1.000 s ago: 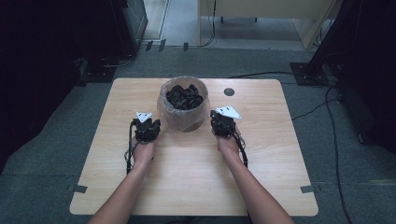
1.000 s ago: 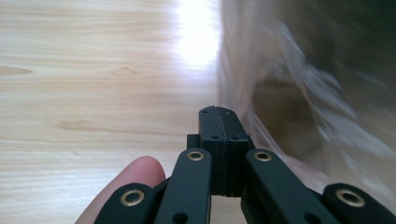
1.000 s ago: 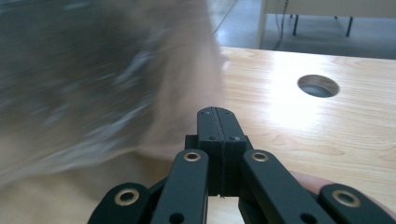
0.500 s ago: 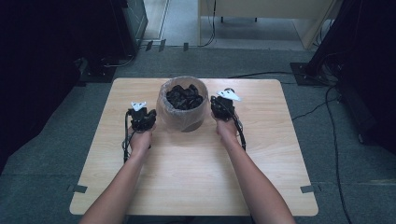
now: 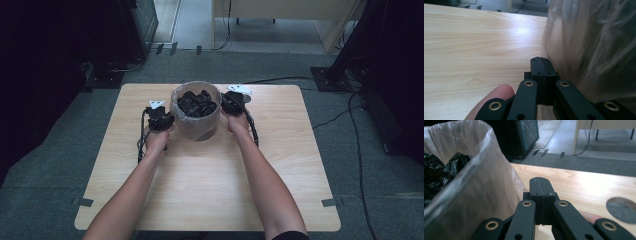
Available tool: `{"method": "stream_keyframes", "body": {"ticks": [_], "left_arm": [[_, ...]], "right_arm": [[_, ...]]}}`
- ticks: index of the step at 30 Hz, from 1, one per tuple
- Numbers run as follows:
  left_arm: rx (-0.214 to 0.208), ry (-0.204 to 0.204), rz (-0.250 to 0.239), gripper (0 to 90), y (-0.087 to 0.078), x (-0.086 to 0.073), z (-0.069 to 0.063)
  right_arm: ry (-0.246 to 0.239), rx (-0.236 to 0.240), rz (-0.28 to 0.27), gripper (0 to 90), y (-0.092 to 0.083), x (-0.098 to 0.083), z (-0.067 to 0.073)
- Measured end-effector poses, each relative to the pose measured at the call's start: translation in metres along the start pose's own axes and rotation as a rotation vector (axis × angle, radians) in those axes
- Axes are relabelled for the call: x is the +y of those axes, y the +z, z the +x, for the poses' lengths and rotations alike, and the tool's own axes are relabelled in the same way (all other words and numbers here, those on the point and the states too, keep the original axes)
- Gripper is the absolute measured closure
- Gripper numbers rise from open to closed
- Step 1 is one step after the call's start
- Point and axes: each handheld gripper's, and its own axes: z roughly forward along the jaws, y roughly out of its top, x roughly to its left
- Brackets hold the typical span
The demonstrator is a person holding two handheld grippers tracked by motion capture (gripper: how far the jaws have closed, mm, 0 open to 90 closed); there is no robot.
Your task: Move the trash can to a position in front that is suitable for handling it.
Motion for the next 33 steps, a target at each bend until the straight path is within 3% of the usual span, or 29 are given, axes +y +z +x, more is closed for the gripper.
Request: {"method": "stream_keyframes", "body": {"ticks": [3,4,8,12,20,28,33], "left_arm": [[0.007,-0.006,-0.001,90.0,0.003,0.003,-0.001],[0.007,0.002,-0.001,90.0,0.004,0.003,-0.001],[0.029,0.027,-0.005,90.0,0.003,0.003,-0.003],[0.004,0.009,0.001,90.0,0.003,0.003,-0.001],[-0.014,0.009,-0.002,90.0,-0.005,-0.005,-0.010],[-0.046,0.027,0.002,90.0,-0.017,-0.017,-0.021],[-0.069,0.039,0.006,90.0,-0.027,-0.026,-0.030]], "right_arm": [[0.016,0.037,0.014,90.0,0.005,0.003,-0.004],[0.026,0.070,0.028,90.0,0.007,0.003,-0.007],[0.016,0.097,0.035,90.0,0.007,0.002,-0.007],[0.025,0.141,0.037,90.0,0.001,-0.002,-0.007],[0.069,0.139,0.009,90.0,-0.023,-0.016,-0.006],[0.051,0.086,0.008,90.0,-0.054,-0.029,-0.002],[0.064,0.056,0.000,90.0,-0.075,-0.039,0.001]]}}
